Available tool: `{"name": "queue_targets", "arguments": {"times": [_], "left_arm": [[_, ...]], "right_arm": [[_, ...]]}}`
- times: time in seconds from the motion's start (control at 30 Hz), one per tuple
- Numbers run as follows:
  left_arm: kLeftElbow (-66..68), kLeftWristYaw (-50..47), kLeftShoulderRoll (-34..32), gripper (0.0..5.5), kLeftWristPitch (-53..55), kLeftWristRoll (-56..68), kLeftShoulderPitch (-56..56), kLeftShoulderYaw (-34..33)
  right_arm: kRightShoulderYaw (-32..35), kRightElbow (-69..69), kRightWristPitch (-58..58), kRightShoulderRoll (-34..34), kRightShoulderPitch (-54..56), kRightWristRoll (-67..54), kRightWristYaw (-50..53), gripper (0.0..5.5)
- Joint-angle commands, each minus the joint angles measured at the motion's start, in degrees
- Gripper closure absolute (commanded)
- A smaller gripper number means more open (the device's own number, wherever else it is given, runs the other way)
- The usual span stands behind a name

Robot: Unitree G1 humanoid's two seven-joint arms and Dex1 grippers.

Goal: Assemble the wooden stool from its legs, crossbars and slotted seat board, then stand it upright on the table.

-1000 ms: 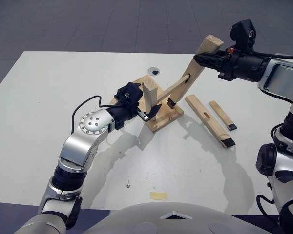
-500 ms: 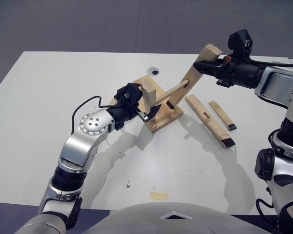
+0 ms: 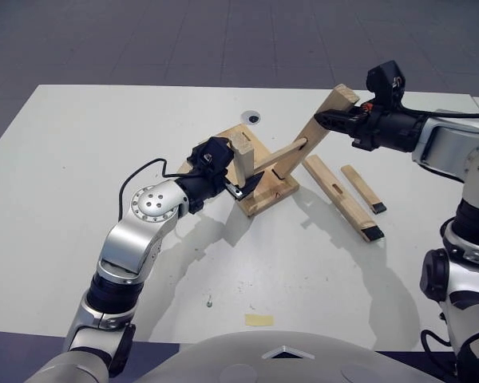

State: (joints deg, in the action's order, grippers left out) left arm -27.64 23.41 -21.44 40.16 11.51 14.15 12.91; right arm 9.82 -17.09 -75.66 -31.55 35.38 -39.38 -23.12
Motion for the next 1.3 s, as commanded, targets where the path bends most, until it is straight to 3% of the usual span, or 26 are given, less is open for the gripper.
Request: {"name": "queue_targets", "arguments": {"times": [0.03,0.43,0.47,0.73,0.97,1.1,1.2,1.3], "left_arm": [[-0.5,0.0,0.2,0.10,0.0,-0.2,0.4,-0.2],[-1.6,2.9,-1.8,0.10,0.7,1.4,2.3,-3.1],[-2.0,3.6,-2.5,0.10,0.5,1.5,2.5,-3.4],[-8.6,8.0,-5.1,0.10,5.5,13.6,10.2,-14.9],[-10.8,2.1,-1.7,0.10,12.0,35.0,21.7,-27.0],[-9.2,-2.4,-1.8,0.10,12.4,36.3,20.3,-27.3],[-7.7,-4.0,-1.9,0.10,11.2,33.7,16.3,-24.6],[-6.2,-4.7,-1.3,0.10,10.2,31.7,14.2,-21.9]], "right_arm": [[-8.3,2.0,-1.6,2.3,-10.8,3.3,2.1,4.49],[0.9,2.1,3.8,7.1,1.9,0.1,4.5,4.48],[1.8,2.4,4.0,7.5,3.0,-0.1,4.9,4.12],[10.1,4.5,2.4,9.0,14.5,-4.3,7.8,2.80],[13.4,13.4,14.7,8.5,25.6,0.3,12.1,1.63],[13.8,11.9,14.6,14.8,18.6,-1.6,15.2,0.92],[5.1,16.6,18.1,20.8,5.9,3.4,14.5,0.42],[0.0,19.8,22.6,22.0,0.5,7.2,12.9,0.11]]}}
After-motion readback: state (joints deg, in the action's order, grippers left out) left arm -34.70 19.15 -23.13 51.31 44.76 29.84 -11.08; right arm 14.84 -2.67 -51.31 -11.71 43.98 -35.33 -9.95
